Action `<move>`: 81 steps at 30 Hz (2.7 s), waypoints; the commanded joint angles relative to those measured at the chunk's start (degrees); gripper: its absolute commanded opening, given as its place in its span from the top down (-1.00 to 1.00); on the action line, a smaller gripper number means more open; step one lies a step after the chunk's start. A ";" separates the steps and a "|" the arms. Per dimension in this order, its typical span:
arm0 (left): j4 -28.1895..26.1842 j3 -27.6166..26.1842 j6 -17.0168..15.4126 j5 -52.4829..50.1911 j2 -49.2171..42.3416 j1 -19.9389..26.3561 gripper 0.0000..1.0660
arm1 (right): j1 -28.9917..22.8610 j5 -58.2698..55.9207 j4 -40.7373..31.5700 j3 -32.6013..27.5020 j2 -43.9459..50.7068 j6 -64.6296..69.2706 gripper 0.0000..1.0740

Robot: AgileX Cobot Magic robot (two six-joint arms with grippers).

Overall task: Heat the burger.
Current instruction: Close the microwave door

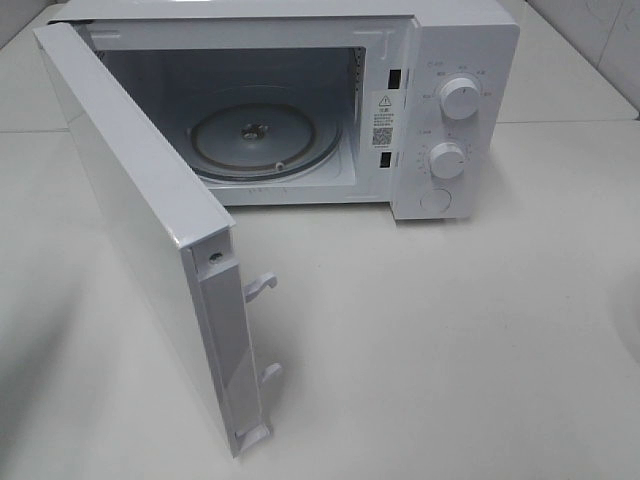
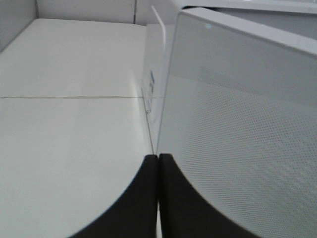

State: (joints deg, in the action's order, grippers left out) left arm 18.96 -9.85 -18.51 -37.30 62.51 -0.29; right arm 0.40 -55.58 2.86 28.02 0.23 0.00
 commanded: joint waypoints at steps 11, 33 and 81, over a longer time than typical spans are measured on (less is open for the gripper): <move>11.17 -3.38 -0.63 -24.52 23.72 0.11 1.00 | 0.29 0.34 -0.40 0.00 1.72 0.00 0.18; 10.89 -8.37 -1.03 -28.19 32.89 -4.41 1.00 | 0.29 0.34 -0.40 0.00 1.72 0.00 0.18; -3.72 -15.64 4.13 -27.96 39.76 -17.70 1.00 | 0.29 0.34 -0.40 0.00 1.72 0.00 0.18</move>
State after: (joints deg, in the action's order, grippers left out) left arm 16.67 -24.41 -15.41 -64.92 102.27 -17.19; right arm 0.40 -55.58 2.86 28.02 0.23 0.00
